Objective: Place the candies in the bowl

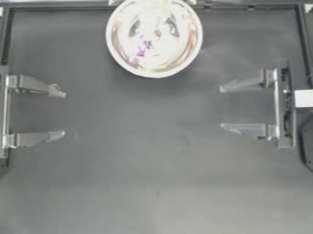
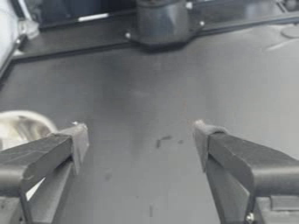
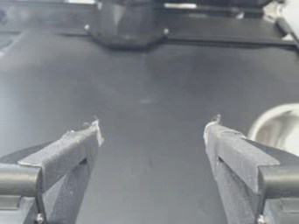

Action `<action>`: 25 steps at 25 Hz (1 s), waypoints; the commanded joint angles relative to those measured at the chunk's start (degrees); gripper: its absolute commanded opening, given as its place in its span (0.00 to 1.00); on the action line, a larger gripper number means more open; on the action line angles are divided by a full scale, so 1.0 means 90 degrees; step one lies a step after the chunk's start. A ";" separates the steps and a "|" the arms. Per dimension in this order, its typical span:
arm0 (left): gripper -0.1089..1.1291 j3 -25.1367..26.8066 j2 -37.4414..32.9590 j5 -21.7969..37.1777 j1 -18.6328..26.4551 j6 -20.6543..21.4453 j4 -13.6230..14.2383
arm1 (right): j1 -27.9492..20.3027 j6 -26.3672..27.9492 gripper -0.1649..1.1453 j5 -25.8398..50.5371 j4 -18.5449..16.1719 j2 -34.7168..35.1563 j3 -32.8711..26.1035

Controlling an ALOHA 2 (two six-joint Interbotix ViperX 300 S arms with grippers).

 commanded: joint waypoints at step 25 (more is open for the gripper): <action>0.91 0.0049 -0.0068 -0.0566 -0.0010 -0.0059 -0.0010 | -0.0029 0.0010 0.89 0.0176 0.0039 -0.1104 0.0420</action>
